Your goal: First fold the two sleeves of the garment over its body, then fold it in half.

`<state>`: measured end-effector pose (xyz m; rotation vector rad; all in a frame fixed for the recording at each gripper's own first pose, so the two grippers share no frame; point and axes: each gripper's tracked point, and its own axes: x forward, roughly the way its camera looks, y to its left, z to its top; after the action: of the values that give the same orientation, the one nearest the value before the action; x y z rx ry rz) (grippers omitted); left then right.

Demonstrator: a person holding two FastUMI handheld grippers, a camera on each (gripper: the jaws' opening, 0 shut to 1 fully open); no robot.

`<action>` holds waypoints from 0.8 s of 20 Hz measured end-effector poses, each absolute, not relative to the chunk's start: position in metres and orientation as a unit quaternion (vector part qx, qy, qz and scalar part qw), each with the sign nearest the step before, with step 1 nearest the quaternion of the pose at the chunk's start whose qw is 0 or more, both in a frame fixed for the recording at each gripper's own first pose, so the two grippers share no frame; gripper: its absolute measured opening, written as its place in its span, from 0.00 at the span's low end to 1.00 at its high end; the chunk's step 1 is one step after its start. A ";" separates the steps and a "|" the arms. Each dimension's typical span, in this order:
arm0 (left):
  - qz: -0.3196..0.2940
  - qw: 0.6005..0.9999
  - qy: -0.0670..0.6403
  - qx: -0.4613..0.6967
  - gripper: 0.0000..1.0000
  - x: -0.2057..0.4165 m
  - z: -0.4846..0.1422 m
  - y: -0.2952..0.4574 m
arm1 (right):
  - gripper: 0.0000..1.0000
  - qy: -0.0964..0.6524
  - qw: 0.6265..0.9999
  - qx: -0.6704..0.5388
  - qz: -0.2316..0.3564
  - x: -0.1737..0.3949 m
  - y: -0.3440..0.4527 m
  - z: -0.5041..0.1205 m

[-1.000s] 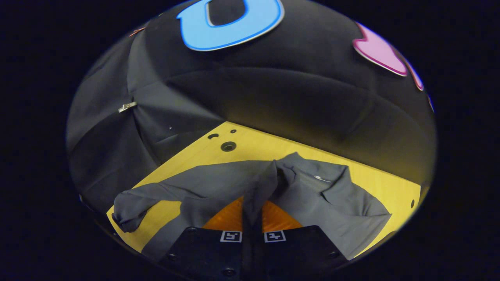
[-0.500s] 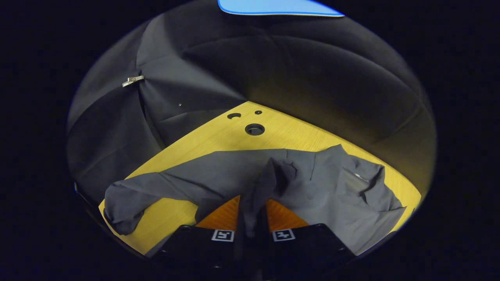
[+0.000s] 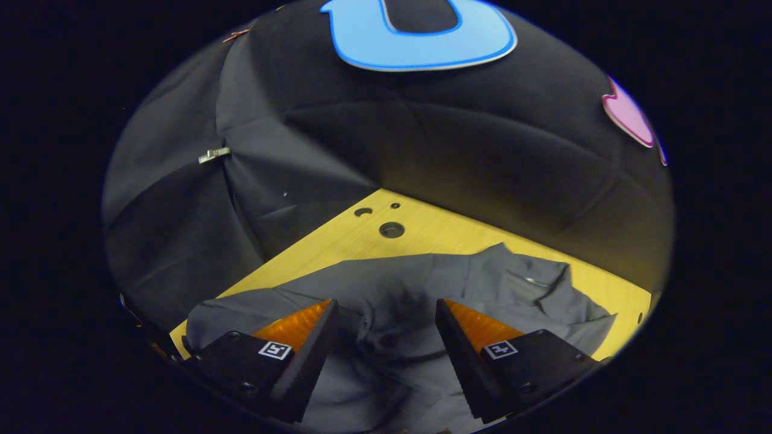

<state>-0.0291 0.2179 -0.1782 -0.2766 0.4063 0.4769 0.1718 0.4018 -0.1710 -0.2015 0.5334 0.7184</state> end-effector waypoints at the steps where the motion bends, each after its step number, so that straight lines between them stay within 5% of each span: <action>1: 0.230 0.941 0.207 -0.141 0.97 -0.021 -0.185 0.219 | 0.99 0.251 0.900 -0.100 0.341 0.170 0.386 -0.161; 16: 0.209 0.920 0.317 -0.098 0.94 0.043 -0.279 0.246 | 0.98 0.242 0.947 -0.086 0.192 0.093 0.126 -0.104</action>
<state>0.0429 0.2463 -0.2786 -0.2011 0.6519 0.4297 0.0928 0.1258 -0.1039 -0.1753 0.4925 0.3905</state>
